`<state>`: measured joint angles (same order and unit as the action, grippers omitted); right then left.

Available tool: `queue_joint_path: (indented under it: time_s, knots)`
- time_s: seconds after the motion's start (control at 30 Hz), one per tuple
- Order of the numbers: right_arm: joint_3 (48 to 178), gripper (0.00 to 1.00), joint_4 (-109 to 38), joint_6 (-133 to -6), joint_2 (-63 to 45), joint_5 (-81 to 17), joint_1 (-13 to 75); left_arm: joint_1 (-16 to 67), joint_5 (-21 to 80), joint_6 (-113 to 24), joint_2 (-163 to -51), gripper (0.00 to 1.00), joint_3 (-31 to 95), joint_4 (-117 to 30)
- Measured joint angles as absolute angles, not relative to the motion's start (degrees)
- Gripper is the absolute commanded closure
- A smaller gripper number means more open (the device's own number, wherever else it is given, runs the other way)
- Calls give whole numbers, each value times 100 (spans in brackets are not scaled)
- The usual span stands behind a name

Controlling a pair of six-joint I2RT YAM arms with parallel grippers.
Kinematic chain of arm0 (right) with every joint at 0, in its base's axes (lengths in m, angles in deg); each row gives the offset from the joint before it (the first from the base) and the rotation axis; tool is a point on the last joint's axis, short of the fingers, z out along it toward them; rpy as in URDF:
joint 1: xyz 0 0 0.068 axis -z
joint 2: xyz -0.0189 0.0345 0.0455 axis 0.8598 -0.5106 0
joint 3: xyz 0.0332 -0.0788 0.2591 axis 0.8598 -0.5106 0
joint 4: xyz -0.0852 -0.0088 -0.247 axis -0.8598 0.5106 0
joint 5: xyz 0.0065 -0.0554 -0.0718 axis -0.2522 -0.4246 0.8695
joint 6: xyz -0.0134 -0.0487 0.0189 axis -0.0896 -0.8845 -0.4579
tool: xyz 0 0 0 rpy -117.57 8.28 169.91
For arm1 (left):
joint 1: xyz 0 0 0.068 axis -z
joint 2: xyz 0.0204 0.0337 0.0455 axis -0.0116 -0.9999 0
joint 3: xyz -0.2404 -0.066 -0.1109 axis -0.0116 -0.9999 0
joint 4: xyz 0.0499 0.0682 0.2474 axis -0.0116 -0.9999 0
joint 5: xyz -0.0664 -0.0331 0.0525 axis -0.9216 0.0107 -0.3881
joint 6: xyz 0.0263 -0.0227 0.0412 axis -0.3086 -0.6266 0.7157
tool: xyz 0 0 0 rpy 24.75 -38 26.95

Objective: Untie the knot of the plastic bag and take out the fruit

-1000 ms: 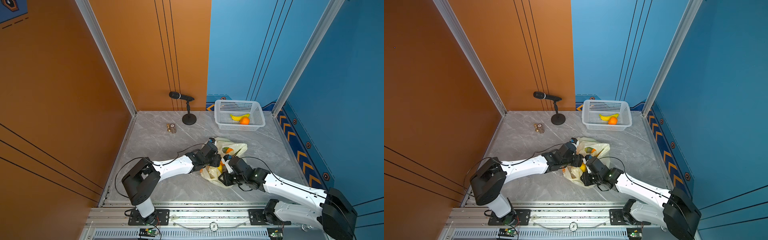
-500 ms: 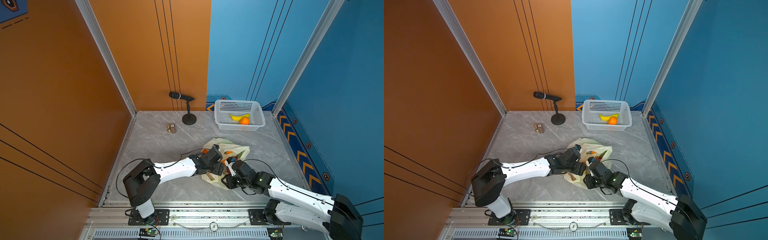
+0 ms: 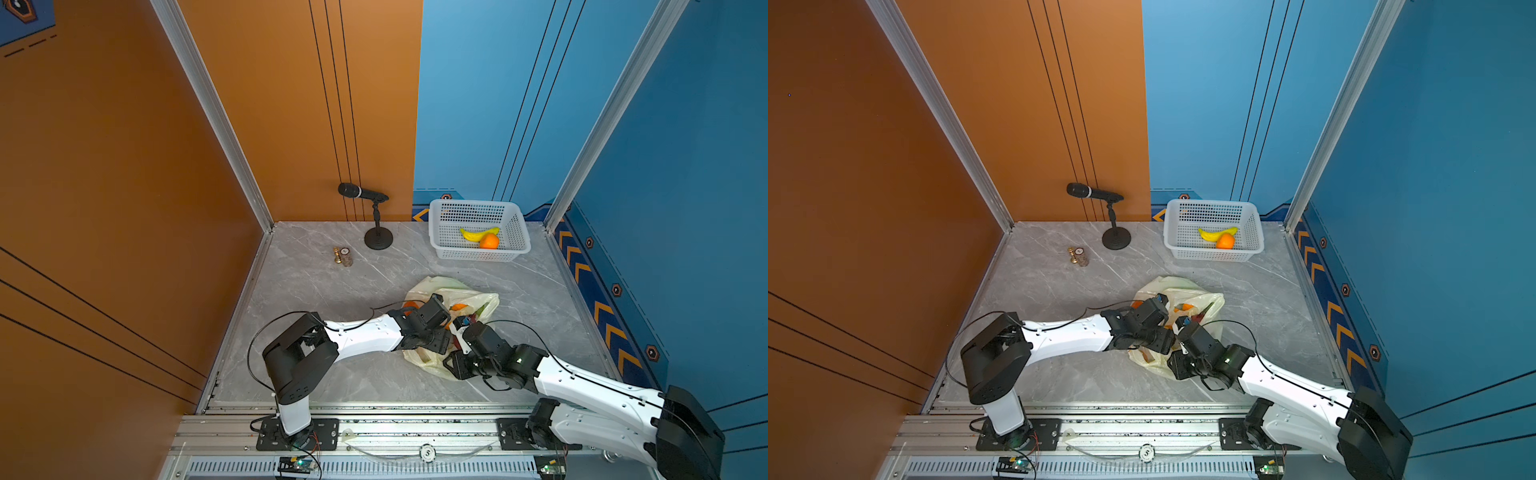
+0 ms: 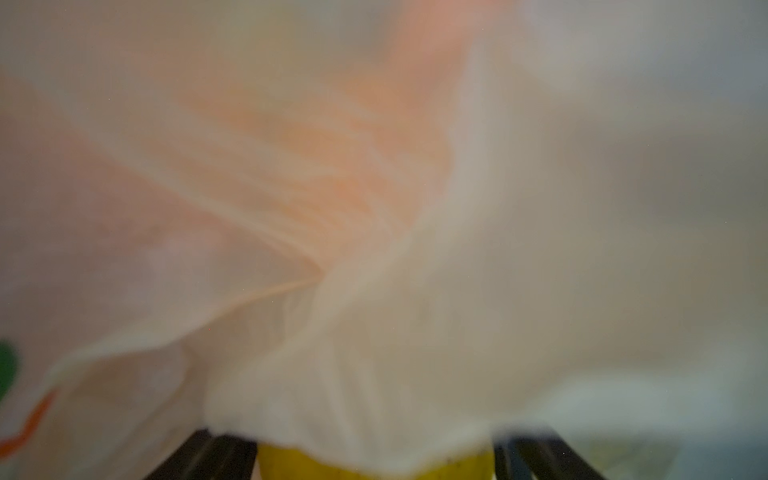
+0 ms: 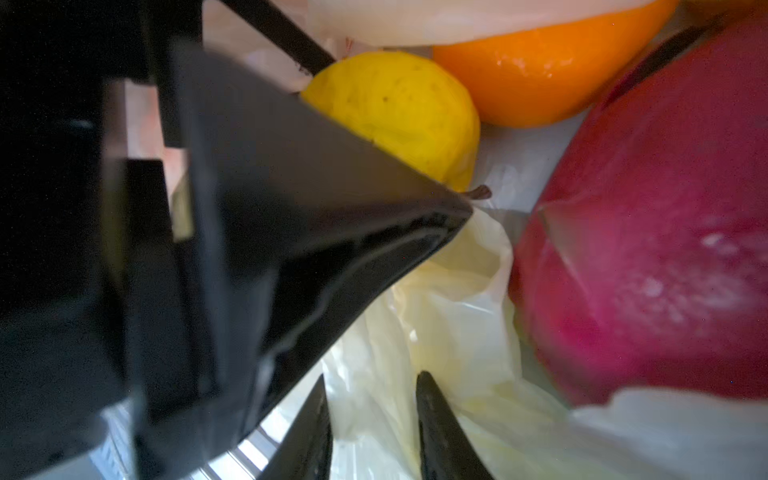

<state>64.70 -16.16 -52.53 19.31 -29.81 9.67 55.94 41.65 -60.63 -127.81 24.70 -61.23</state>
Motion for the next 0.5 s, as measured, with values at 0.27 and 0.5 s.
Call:
queue_joint_path:
  time_s: [0.27, 0.5]
  knots:
    - [6452, 47, -1600, -5277, 1999, -2878, 967, 5565, 4160, -6070, -12888, 42, 2630, -6254]
    - [6585, 26, -1172, -5389, 2467, -2511, 958, 5543, 4097, -6054, -12866, 48, 2616, -6232]
